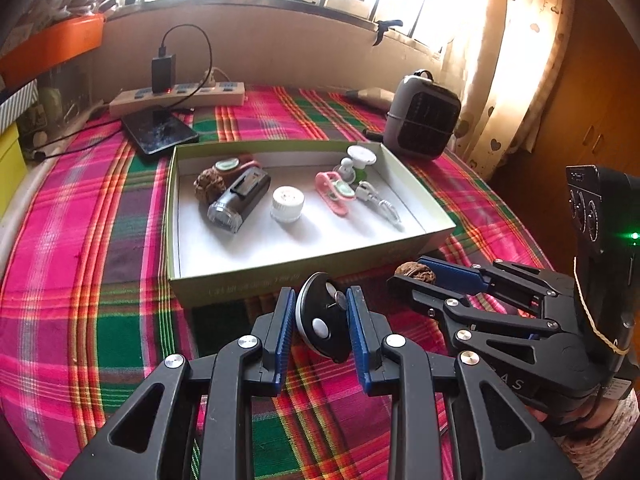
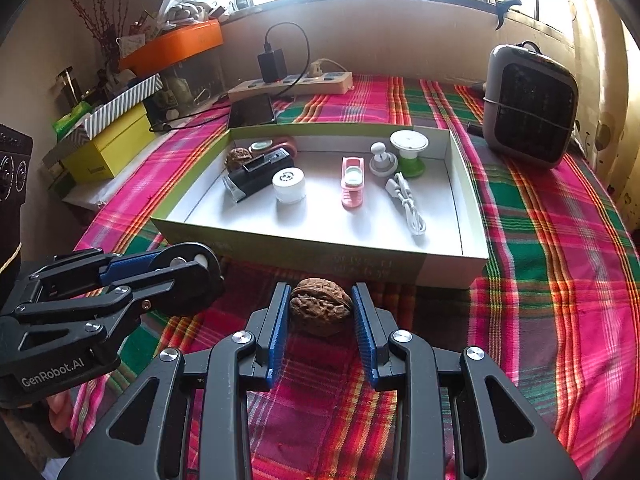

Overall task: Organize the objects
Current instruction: 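Carry the walnut with the right gripper while the left carries the black disc into the box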

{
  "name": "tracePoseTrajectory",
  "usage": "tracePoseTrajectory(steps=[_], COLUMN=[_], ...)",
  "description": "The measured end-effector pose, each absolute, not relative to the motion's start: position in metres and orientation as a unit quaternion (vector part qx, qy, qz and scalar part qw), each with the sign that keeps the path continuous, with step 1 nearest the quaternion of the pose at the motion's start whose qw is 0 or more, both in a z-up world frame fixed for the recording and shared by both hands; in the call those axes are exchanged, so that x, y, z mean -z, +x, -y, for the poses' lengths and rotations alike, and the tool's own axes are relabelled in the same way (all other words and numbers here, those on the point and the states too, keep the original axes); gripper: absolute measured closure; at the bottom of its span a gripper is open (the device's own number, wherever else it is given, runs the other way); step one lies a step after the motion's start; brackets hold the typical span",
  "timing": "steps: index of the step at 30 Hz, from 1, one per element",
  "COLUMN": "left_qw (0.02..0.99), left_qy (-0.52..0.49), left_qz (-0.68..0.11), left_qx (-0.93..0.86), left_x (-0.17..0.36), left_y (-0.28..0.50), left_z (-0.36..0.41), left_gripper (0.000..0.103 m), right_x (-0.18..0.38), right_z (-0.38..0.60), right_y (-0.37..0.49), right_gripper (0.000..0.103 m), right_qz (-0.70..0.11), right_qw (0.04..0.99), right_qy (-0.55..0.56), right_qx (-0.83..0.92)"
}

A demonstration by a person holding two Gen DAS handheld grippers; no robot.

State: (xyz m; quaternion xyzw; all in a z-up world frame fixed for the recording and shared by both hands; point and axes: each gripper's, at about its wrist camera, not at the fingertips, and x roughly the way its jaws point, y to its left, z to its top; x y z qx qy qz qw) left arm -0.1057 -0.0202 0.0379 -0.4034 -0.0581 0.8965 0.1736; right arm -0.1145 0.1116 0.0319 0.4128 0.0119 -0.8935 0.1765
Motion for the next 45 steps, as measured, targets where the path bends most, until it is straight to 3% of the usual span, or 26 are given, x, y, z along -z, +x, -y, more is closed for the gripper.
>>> tracePoseTrajectory(steps=[14,45], left_qw=[0.172,0.15], left_qy=[-0.4,-0.439], left_qz=[0.061,0.05], left_qx=[-0.898,-0.885], left_x=[-0.049,-0.017], left_y=[-0.138,-0.198], left_z=[0.02,0.018], left_gripper=[0.079,0.079], right_x=[-0.057,-0.028], right_z=[-0.119,-0.124], right_y=[-0.135,-0.202], right_gripper=[0.071,0.071], right_qz=[-0.01,-0.033], right_qw=[0.164,0.15], right_qy=[0.39,0.421], right_qx=[0.906,0.894])
